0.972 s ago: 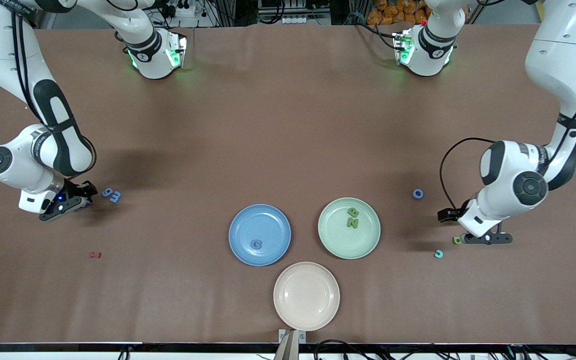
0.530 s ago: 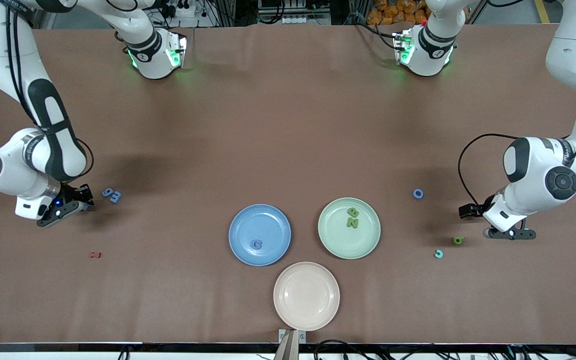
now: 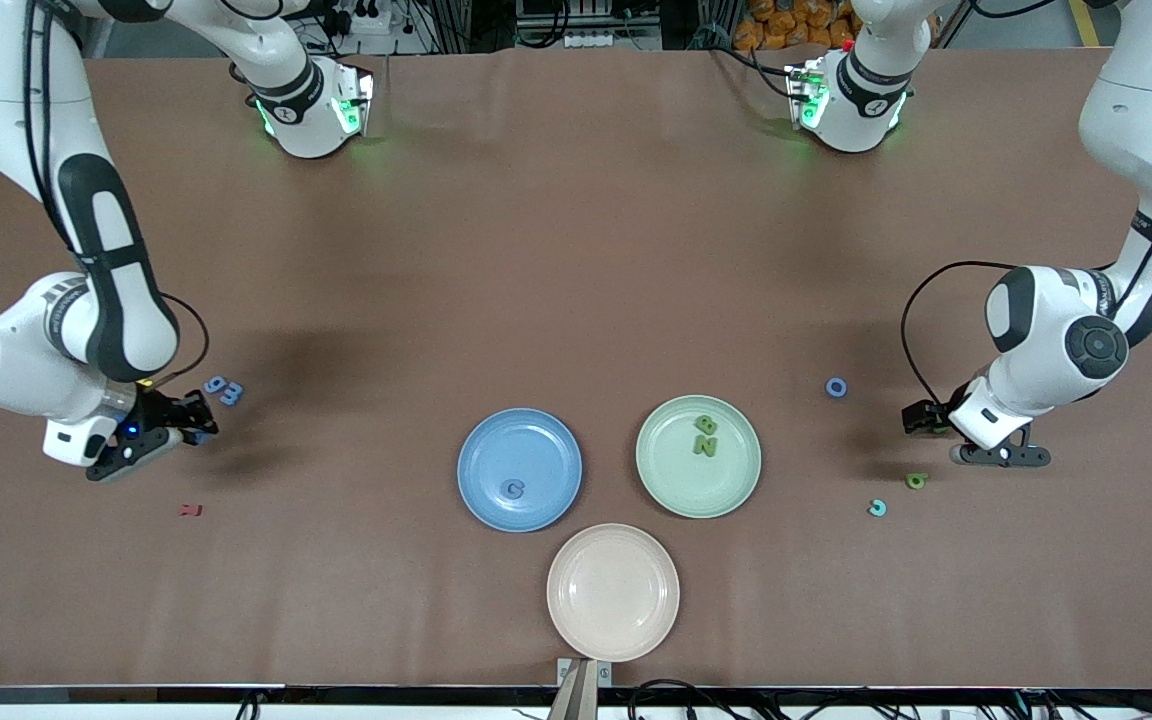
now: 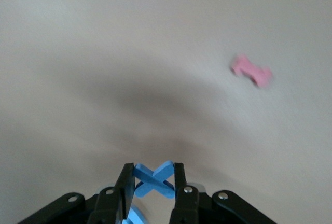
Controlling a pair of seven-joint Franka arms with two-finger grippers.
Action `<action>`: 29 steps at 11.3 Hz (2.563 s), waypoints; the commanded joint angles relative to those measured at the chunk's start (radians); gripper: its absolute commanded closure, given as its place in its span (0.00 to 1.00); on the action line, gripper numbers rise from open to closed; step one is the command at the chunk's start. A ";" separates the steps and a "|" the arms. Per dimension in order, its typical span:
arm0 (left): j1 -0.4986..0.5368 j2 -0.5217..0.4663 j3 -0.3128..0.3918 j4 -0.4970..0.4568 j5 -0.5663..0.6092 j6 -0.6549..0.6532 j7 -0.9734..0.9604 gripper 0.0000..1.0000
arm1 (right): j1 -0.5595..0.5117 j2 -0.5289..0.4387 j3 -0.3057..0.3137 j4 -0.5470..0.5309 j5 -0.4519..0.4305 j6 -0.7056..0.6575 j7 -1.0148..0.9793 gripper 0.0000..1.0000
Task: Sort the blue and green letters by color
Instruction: 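Carry the X to the blue plate while the left gripper grasps the u, then release the X over the blue plate while the left gripper drops the u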
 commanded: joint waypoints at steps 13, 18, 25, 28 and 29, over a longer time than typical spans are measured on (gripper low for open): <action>0.033 0.013 0.018 -0.048 0.035 0.087 0.014 1.00 | 0.556 0.141 -0.003 0.290 0.418 0.087 1.139 1.00; -0.075 -0.041 0.017 0.032 0.019 -0.045 -0.089 1.00 | 0.605 0.186 -0.005 0.313 0.455 0.120 1.251 0.00; -0.370 -0.021 0.020 0.180 -0.084 -0.180 -0.495 1.00 | 0.657 0.134 -0.277 0.004 0.342 0.109 0.783 0.00; -0.483 0.032 0.026 0.262 -0.100 -0.211 -0.679 1.00 | 0.703 0.131 -0.429 -0.104 0.340 0.103 0.553 0.00; -0.522 0.049 0.040 0.280 -0.100 -0.211 -0.722 1.00 | 0.703 0.119 -0.460 -0.136 0.340 0.094 0.484 0.00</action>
